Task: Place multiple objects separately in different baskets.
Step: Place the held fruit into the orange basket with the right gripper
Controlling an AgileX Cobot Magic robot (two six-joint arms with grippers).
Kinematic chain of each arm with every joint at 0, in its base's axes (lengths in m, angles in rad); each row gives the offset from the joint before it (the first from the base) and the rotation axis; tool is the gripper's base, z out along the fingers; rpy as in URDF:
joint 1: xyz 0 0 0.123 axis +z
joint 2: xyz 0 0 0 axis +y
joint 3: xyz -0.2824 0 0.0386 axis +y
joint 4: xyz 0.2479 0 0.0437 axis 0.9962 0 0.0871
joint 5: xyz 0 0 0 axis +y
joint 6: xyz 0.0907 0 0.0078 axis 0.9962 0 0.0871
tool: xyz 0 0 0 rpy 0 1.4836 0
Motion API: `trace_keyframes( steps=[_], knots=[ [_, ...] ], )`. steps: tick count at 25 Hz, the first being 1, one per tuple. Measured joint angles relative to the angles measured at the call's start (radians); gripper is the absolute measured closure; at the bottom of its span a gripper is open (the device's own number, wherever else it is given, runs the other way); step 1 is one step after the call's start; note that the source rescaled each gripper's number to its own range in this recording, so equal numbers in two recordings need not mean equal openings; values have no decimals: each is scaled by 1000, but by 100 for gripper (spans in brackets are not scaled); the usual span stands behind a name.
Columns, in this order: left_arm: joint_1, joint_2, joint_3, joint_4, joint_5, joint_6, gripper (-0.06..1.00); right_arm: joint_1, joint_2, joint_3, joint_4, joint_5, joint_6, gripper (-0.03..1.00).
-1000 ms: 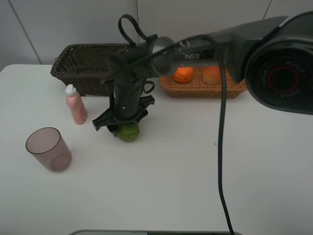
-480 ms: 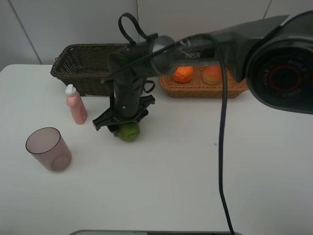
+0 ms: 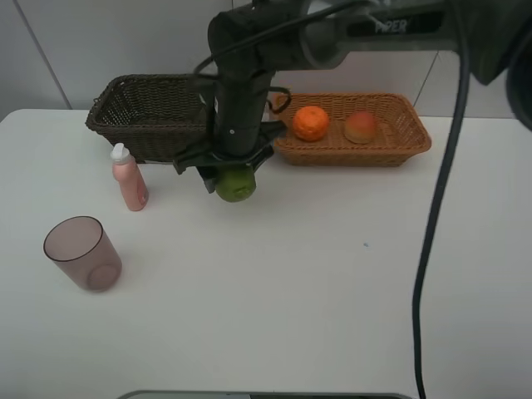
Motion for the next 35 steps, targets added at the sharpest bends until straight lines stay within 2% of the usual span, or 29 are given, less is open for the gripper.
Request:
trace_keyframes(
  steps=[7, 15, 25, 35],
  knots=[
    [0, 0, 0, 0, 0, 0, -1, -120, -76, 0, -15, 36, -1, 57],
    [0, 0, 0, 0, 0, 0, -1, -278, -103, 0, -88, 34, -1, 57],
    [0, 0, 0, 0, 0, 0, -1, -423, -102, 0, -91, -113, -1, 57],
    [0, 0, 0, 0, 0, 0, -1, -458, -17, 0, -84, -209, -1, 57]
  ],
)
